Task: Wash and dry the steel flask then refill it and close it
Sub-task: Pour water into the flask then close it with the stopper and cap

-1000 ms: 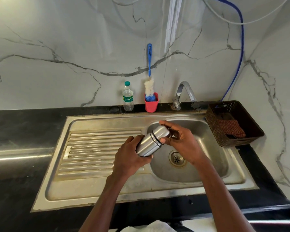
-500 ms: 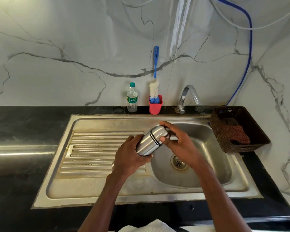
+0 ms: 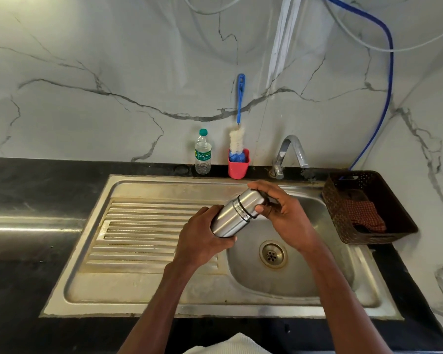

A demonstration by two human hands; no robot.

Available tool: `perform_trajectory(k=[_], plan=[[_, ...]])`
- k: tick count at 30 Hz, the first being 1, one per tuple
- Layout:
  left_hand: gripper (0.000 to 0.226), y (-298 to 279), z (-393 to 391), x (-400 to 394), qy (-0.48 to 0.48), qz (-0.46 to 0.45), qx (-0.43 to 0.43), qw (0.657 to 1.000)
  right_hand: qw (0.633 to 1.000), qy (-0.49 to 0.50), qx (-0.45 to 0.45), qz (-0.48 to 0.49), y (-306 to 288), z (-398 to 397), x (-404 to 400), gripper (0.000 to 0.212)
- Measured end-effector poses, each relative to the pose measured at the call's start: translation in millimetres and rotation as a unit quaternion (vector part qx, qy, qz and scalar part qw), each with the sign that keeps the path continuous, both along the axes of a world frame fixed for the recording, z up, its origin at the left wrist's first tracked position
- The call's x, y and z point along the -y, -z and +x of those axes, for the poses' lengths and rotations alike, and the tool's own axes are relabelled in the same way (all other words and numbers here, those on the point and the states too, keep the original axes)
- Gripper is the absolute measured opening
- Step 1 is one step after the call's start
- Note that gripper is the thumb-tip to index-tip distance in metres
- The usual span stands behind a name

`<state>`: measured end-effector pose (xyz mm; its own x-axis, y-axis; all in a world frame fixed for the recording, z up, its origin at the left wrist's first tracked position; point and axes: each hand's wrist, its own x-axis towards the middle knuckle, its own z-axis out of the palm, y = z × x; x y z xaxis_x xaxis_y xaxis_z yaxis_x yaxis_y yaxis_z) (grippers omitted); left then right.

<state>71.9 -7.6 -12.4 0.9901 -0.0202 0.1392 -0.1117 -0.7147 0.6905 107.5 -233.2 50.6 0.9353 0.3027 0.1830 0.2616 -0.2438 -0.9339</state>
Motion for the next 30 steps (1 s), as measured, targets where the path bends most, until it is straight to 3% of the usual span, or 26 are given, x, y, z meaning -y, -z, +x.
perform_trajectory(k=[9,14,17,21,26,30], plan=[[0.071,-1,8,4,-0.009,0.017,0.001,1.0,0.995,0.027,-0.012,-0.094,9,16,-6,0.036],[0.072,0,11,2,-0.017,0.016,0.003,1.0,0.996,0.007,-0.027,-0.082,10,17,-9,0.047],[0.072,2,11,1,-0.009,0.022,-0.004,1.0,0.991,0.037,-0.017,-0.131,13,21,-12,0.035],[0.072,4,11,1,0.0,0.027,-0.011,1.0,0.988,-0.002,-0.017,-0.154,14,22,-12,0.039],[0.072,2,12,4,0.013,0.027,-0.012,0.999,0.976,0.048,0.014,-0.213,17,31,-15,0.019],[0.072,2,13,4,0.01,0.017,-0.007,1.0,0.983,-0.002,-0.024,-0.18,13,31,-8,0.024]])
